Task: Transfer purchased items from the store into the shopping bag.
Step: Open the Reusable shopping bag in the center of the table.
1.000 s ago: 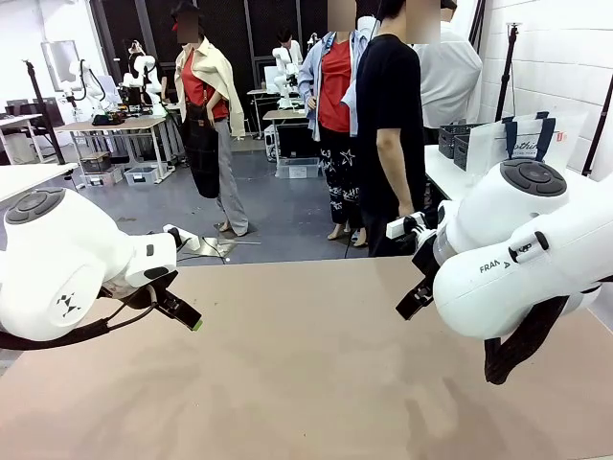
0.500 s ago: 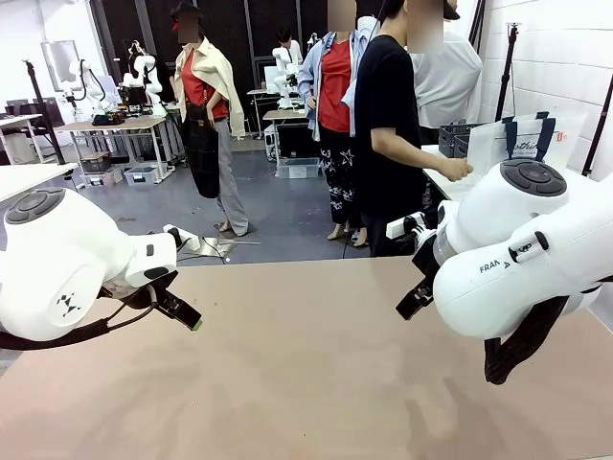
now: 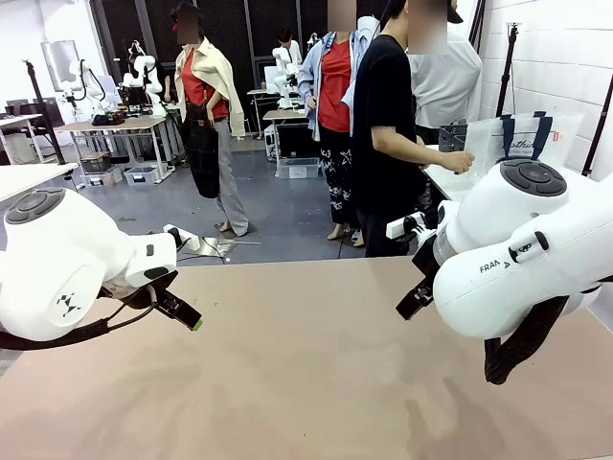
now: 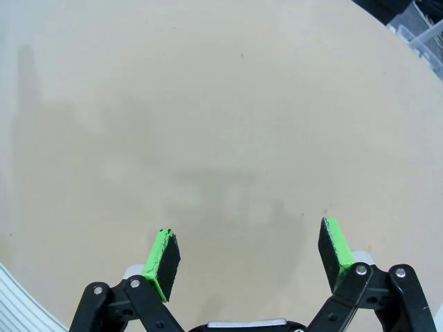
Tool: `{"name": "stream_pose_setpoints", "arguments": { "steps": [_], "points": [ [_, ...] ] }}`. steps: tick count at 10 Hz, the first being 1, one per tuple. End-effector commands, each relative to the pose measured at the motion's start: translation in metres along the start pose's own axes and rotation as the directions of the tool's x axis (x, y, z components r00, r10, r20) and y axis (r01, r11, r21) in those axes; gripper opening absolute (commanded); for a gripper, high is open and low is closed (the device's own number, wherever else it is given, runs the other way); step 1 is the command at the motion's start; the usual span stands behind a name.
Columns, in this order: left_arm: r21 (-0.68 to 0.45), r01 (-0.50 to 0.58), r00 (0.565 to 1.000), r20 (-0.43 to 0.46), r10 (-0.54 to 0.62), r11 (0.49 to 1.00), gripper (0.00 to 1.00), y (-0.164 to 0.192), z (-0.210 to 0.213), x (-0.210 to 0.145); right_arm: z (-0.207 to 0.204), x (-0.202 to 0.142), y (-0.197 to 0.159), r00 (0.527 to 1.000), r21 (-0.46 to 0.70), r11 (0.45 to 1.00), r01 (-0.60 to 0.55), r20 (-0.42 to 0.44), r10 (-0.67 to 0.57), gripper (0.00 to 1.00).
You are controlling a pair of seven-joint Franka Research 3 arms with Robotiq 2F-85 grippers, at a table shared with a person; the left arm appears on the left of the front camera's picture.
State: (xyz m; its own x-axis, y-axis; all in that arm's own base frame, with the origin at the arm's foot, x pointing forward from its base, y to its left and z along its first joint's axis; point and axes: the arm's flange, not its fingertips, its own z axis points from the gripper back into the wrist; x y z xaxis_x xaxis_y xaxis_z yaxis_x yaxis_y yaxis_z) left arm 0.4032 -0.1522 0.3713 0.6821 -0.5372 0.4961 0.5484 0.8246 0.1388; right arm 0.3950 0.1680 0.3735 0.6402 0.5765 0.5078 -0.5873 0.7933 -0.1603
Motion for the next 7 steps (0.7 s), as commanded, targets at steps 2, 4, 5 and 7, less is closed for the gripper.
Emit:
{"name": "stream_pose_setpoints", "arguments": {
  "steps": [2, 4, 5, 7],
  "points": [
    [0.001, -0.003, 1.000, 0.000, 0.003, 1.000, 1.00, 0.0011, 0.0001, -0.0004, 0.0000, 0.0000, -0.0001, 1.000, 0.000, 1.000, 0.000, 0.000, 0.000, 1.00],
    [0.001, -0.003, 1.000, 0.000, 0.003, 1.000, 1.00, 0.0011, 0.0001, -0.0004, 0.0000, 0.0000, -0.0001, 1.000, 0.000, 1.000, 0.000, 0.000, 0.000, 1.00],
    [0.001, -0.003, 1.000, 0.000, 0.003, 1.000, 1.00, 0.0011, 0.0001, -0.0004, 0.0000, 0.0000, -0.0001, 1.000, 0.000, 1.000, 0.000, 0.000, 0.000, 1.00],
    [0.001, -0.003, 1.000, 0.000, 0.003, 1.000, 1.00, 0.0011, 0.0001, -0.0004, 0.0000, 0.0000, -0.0001, 1.000, 0.000, 1.000, 0.000, 0.000, 0.000, 1.00]
  ]
}}
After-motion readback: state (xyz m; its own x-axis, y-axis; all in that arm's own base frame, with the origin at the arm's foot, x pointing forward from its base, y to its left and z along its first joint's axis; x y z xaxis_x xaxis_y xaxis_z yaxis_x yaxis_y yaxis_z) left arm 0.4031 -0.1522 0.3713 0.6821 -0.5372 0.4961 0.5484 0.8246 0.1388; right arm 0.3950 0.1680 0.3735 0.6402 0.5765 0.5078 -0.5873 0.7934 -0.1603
